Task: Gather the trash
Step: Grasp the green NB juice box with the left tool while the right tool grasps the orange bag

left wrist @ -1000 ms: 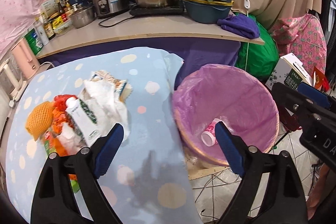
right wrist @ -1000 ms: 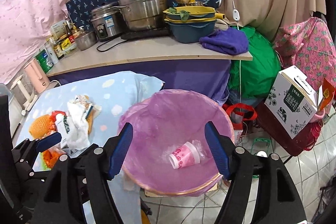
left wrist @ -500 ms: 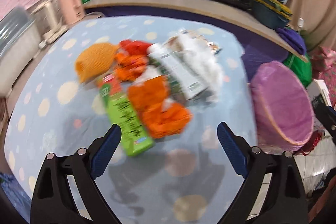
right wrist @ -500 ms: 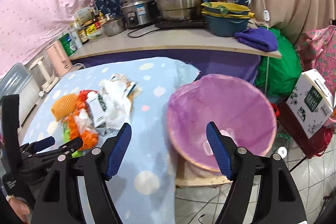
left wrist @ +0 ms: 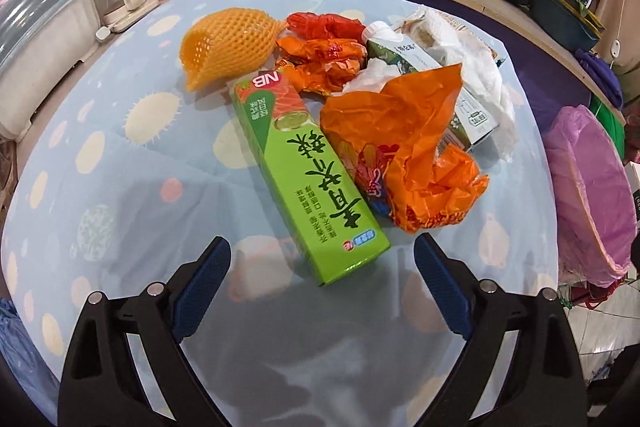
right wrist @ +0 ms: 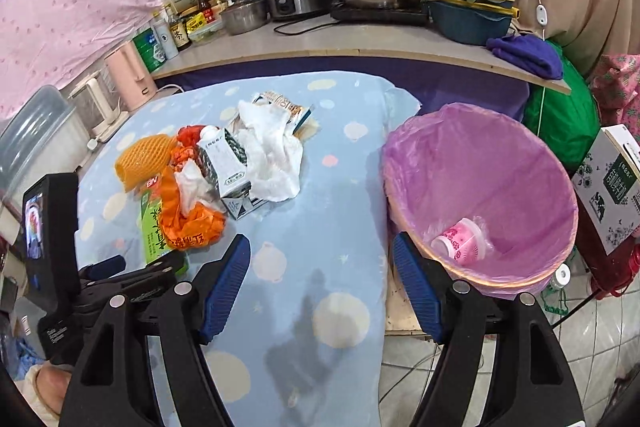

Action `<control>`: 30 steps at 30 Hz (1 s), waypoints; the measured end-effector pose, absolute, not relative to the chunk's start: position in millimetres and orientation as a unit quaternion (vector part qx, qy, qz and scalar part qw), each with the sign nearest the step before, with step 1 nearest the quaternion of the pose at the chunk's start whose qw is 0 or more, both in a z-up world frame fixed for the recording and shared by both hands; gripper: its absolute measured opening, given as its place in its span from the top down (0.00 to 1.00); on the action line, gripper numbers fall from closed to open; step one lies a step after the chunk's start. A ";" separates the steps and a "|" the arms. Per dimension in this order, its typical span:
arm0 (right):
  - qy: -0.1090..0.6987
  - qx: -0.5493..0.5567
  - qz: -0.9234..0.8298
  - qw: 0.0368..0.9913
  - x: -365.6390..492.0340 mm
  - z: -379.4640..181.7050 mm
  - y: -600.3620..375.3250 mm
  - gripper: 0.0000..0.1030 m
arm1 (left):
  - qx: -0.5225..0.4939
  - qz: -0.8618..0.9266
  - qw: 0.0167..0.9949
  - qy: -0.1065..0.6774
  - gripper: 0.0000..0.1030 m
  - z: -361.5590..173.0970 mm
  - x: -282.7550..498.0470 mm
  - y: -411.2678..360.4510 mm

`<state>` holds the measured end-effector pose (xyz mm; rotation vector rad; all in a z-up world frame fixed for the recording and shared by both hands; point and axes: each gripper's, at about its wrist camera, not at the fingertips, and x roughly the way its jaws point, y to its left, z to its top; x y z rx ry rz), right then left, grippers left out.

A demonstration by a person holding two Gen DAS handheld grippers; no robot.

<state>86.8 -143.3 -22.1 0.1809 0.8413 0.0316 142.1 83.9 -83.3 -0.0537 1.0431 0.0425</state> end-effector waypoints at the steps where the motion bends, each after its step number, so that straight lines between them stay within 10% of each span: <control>1: 0.409 0.088 0.016 0.908 87.3 -22.7 -142.5 0.31 | -0.025 0.026 0.866 0.499 0.14 -87.0 146.1 84.1; 6: 0.417 0.086 0.019 0.904 90.7 -26.6 -139.9 0.31 | -0.029 0.037 0.862 0.505 0.14 -98.3 155.9 90.0; 14: 0.437 0.090 0.049 0.894 103.7 -41.2 -123.6 0.31 | -0.049 0.018 0.858 0.511 0.57 -97.6 150.9 117.5; 30: 0.454 0.083 0.144 0.876 153.7 -71.8 -32.9 0.32 | -0.071 0.017 0.850 0.522 0.63 -89.8 116.8 169.8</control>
